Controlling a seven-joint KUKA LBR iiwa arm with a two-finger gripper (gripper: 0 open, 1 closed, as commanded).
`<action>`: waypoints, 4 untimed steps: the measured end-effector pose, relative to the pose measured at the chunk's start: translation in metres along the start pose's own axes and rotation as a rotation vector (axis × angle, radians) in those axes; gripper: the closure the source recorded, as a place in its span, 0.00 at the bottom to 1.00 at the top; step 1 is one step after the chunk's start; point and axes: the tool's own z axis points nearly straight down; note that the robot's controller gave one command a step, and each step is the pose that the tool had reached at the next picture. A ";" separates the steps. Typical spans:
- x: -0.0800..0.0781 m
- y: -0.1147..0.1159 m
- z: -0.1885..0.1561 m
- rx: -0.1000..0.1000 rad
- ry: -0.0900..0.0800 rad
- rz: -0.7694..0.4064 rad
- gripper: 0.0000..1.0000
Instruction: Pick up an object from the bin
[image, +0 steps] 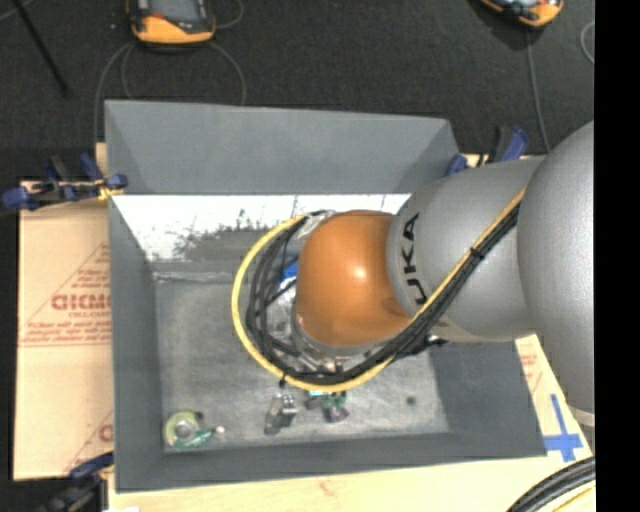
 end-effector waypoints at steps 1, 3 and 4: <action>-0.012 0.110 0.052 -0.001 -0.004 -0.015 0.00; -0.043 -0.020 0.073 -0.008 -0.017 0.016 0.00; -0.139 -0.094 0.011 0.003 -0.020 0.050 0.00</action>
Offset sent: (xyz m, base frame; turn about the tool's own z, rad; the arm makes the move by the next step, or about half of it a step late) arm 0.0118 0.1053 -0.0520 -0.0059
